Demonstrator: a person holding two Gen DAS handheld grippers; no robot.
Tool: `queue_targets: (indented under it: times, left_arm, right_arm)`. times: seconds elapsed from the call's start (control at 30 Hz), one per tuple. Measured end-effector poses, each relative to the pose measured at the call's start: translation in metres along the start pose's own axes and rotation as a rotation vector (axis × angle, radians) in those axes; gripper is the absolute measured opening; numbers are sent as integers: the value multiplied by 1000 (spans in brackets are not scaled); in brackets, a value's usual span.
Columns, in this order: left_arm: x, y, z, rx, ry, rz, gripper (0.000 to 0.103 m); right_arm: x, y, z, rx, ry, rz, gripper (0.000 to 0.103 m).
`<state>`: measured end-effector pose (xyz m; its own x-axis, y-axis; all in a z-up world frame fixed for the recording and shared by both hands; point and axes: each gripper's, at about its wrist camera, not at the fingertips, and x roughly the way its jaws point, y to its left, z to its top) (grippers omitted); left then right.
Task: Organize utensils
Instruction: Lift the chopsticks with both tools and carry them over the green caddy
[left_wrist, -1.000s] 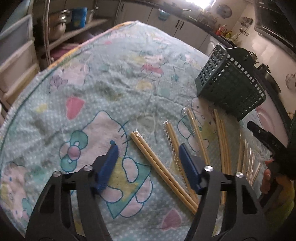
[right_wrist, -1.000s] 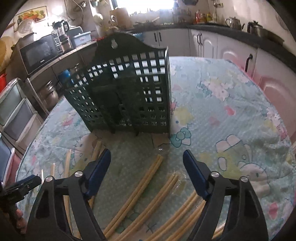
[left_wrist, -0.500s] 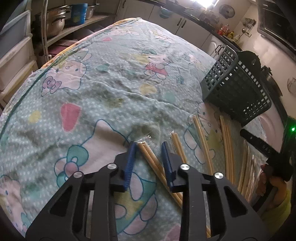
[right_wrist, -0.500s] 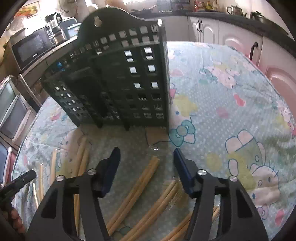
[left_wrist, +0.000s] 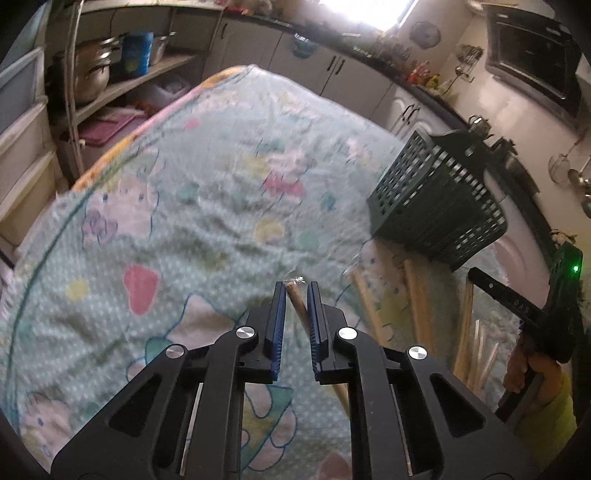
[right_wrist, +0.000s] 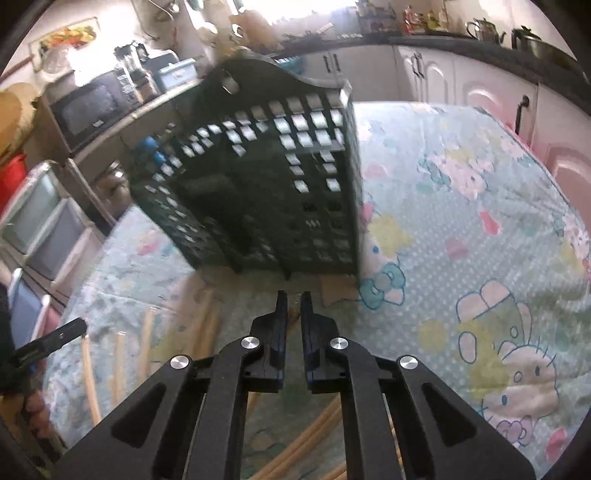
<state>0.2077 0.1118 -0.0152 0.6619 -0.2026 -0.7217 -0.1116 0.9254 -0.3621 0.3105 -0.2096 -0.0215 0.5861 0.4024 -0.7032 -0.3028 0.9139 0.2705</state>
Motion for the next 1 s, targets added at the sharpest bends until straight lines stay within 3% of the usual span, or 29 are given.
queue_targets:
  times: [0.5,1.0]
  left_arm:
    - [-47,-57,40,138,-128,-92,2]
    - [-73,-127,77,272,-235,-176,1]
  right_arm:
    - [-83,32,18,-103,-141,145,6]
    - [-137,40,34,-148,-282,147,2]
